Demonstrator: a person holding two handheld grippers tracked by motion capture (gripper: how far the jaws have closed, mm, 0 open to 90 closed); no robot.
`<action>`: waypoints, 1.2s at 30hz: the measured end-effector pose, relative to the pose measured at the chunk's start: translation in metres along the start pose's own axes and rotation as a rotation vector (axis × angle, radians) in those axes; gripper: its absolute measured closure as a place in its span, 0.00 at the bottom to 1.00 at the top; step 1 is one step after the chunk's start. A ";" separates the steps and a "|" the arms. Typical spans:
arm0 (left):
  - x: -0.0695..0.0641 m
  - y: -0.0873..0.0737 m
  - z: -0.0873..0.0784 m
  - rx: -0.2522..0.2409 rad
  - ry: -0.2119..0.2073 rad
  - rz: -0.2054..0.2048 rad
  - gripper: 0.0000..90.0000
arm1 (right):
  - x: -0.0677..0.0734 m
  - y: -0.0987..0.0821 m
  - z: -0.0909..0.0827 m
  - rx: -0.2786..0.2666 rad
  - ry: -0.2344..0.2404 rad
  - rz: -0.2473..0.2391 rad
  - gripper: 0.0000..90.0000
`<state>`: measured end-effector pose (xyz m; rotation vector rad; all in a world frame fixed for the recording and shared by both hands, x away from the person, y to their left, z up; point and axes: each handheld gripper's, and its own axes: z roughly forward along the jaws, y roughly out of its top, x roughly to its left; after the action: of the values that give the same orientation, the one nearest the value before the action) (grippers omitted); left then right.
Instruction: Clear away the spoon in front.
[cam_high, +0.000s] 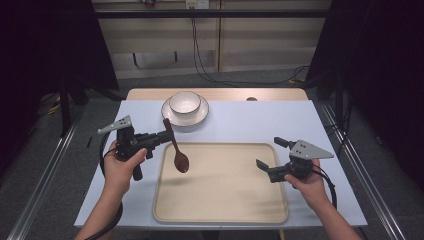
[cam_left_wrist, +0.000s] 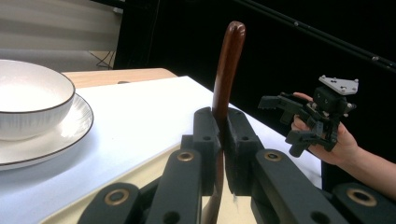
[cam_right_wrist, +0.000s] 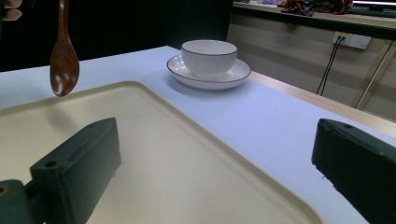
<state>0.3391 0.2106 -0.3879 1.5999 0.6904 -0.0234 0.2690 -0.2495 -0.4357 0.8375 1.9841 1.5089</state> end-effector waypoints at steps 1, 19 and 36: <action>0.000 -0.001 0.000 0.004 -0.006 0.000 0.94 | 0.000 0.000 0.000 0.000 0.001 0.001 0.01; -0.008 -0.015 0.002 0.041 -0.037 -0.016 0.94 | 0.001 0.000 0.000 0.004 0.004 -0.004 0.01; -0.015 -0.031 0.003 0.071 -0.056 -0.033 0.94 | 0.002 -0.001 0.002 0.010 0.008 0.000 0.01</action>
<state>0.3148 0.2013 -0.4103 1.6495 0.6784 -0.1179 0.2682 -0.2469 -0.4371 0.8366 1.9989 1.5057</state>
